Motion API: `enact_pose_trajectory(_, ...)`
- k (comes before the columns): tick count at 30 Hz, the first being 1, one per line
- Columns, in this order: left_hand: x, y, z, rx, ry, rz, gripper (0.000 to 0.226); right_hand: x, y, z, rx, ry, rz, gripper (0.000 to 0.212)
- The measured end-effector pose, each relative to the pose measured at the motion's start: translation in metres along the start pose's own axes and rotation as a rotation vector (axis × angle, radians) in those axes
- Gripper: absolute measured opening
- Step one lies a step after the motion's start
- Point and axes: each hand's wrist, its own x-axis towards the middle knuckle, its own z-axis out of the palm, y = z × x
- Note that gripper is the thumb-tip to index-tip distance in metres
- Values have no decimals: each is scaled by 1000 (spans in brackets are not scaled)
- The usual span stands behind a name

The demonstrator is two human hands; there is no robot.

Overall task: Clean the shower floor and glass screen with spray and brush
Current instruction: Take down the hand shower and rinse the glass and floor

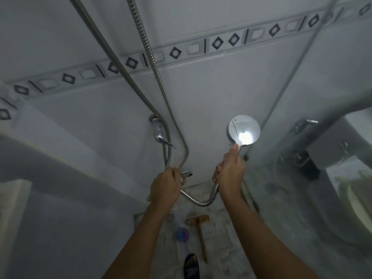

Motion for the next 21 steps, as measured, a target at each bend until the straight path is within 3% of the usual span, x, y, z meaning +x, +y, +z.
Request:
enact_pose_trajectory(6, 62, -4, -10, -37, -21, 20, 42, 12, -12, 46, -32, 69, -43, 63)
enact_pose_trajectory(16, 81, -1, -17, -130, -135, 45, 32, 18, -27, 63, -47, 121, -93, 58)
enact_pose_trajectory(21, 86, -9, -18, -81, -115, 107, 47, 15, -18, 71, -19, 122, -48, 54)
